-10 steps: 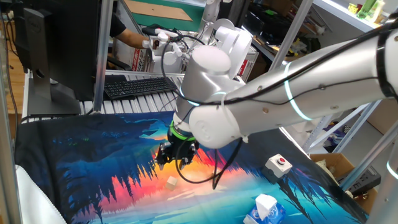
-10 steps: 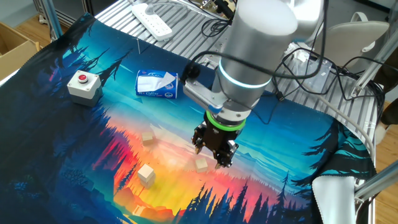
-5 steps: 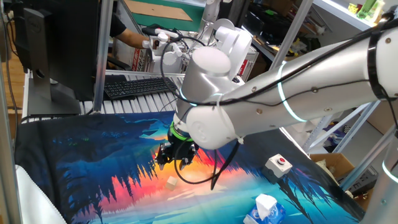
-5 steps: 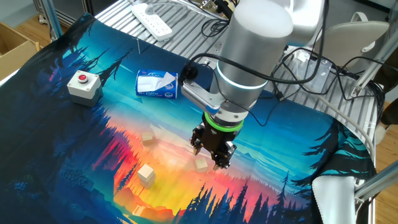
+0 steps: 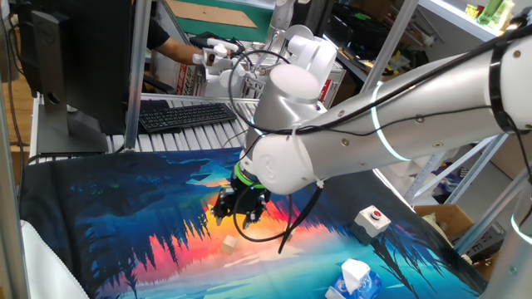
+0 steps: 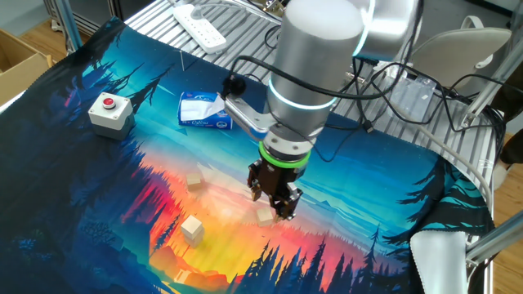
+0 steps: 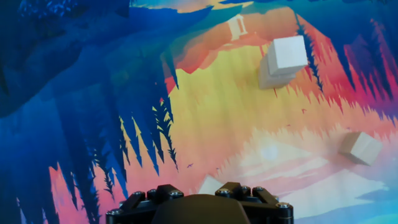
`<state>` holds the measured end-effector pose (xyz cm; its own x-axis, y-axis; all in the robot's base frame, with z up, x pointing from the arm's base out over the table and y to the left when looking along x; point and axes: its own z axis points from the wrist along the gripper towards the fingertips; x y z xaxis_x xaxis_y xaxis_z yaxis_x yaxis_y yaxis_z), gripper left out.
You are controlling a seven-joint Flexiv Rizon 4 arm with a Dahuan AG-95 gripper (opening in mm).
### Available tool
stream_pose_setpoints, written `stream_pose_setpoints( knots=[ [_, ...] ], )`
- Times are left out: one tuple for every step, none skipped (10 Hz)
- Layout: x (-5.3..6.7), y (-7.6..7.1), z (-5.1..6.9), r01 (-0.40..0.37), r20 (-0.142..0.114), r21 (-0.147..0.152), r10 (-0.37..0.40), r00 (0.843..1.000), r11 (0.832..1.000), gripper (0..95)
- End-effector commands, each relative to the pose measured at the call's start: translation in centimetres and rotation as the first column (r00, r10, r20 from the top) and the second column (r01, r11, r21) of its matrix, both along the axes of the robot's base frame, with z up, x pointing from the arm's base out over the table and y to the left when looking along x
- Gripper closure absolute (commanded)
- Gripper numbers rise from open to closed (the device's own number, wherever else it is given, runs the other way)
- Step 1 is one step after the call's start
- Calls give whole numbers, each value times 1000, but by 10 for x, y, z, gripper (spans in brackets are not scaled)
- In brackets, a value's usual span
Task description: Stack the blocks in a vertical line of five
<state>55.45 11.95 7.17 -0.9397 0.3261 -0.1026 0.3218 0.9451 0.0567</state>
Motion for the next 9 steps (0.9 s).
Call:
stream_pose_setpoints(
  knots=[
    [-1,-2,-1,49,1,15,-49,999,999,380],
    [-1,-2,-1,59,3,18,-59,998,998,380],
    [-1,-2,-1,57,3,17,-57,998,998,380],
    [-1,-2,-1,43,3,13,-43,999,999,380],
    [-1,-2,-1,41,1,3,-41,999,999,380],
    [-1,-2,-1,42,2,-5,-42,999,999,380],
    [-1,-2,-1,37,2,-10,-37,999,999,380],
    [-1,-2,-1,31,4,-20,-31,1000,999,380],
    [-1,-2,-1,34,8,-36,-33,999,999,380]
  ],
)
